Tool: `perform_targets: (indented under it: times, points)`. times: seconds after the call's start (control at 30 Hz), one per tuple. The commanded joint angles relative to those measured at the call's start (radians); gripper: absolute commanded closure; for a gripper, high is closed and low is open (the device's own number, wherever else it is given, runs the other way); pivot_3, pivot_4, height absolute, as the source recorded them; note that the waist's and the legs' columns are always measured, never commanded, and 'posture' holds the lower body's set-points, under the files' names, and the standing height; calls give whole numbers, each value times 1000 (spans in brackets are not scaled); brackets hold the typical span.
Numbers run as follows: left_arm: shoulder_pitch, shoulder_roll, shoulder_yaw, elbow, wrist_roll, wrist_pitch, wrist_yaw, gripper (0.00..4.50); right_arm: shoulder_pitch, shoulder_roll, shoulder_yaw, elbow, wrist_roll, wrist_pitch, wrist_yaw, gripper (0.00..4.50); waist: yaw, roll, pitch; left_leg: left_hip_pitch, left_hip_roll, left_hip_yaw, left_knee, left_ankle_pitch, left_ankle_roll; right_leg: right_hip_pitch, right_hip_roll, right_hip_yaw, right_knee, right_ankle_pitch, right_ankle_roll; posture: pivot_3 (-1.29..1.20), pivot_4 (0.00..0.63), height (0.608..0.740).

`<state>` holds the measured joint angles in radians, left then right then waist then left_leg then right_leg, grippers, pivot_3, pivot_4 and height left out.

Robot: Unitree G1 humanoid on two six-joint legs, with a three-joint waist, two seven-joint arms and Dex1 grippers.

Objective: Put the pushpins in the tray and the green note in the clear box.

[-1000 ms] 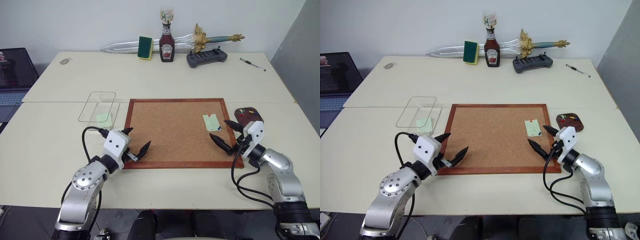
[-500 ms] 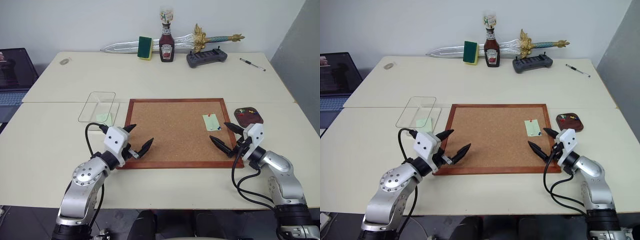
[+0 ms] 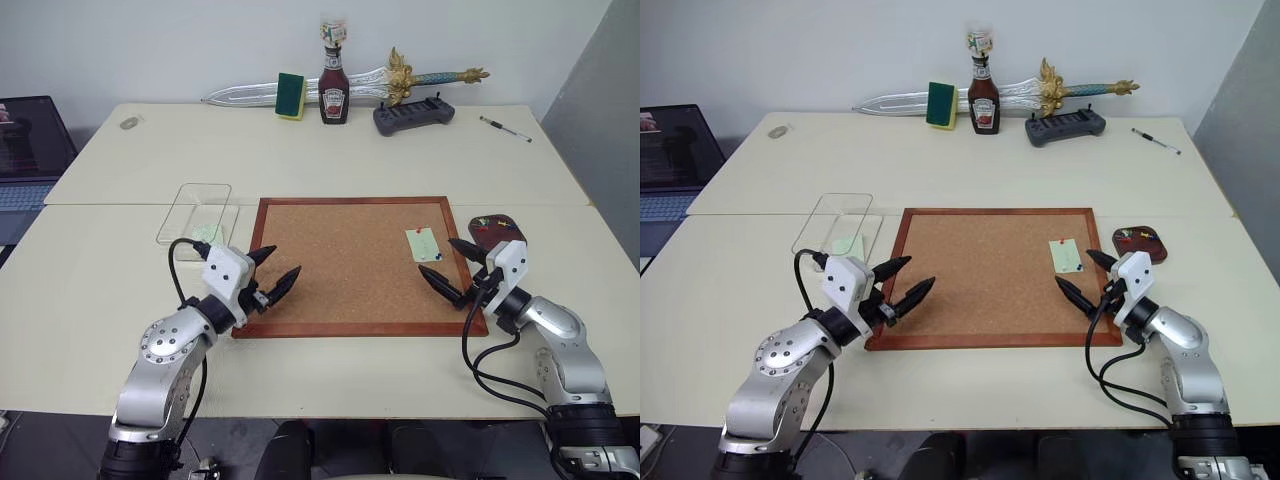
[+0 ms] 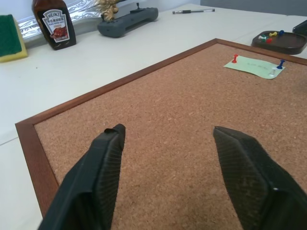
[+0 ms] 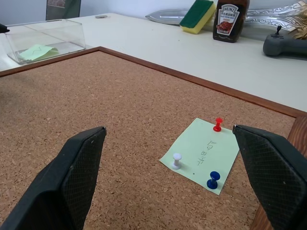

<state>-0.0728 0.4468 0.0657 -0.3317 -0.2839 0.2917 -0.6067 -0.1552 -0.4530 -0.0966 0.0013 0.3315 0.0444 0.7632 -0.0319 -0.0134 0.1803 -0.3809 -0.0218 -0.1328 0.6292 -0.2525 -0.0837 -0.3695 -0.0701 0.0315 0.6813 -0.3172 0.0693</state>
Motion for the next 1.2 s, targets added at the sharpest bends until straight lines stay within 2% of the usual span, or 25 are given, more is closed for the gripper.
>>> perform_targets:
  times: [0.03,0.3,0.33,0.4,0.63,0.87,1.2]
  points:
    - [-61,12,-11,4,-43,32,-38,2362,2,-15,-3,-54,-6,-14,0,0,0,0,0,0,0,0,0,0,0,0,0,0,0,0,0,0,150,740]
    - [-201,25,-140,143,42,-6,-108,3897,-10,-16,8,-80,-15,6,-7,0,-1,0,0,0,0,0,0,0,0,0,0,0,0,0,0,0,150,740]
    - [-224,19,-152,168,50,-6,-110,4256,-10,-16,10,-85,-16,11,-8,0,-1,0,0,0,0,0,0,0,0,0,0,0,0,0,0,0,150,740]
    - [-268,3,-173,221,69,-16,-106,4495,-8,-15,13,-91,-18,18,-12,0,-1,0,0,0,0,0,0,0,0,0,0,0,0,0,0,0,150,740]
    - [-389,-68,-216,415,127,-74,-90,4495,-2,-8,22,-117,-33,58,-47,0,-1,0,0,0,-1,0,0,0,0,-1,0,0,0,0,0,0,150,740]
    - [-424,-112,-238,580,136,-143,-157,4495,7,-2,29,-127,-39,81,-70,0,-2,0,0,-1,-1,0,0,0,0,-1,0,0,0,0,0,0,150,740]
    - [-412,-120,-247,688,166,-208,-200,4495,-108,-10,24,-112,-7,329,-139,0,-2,0,0,0,-1,0,1,0,0,-1,0,1,0,1,1,0,150,740]
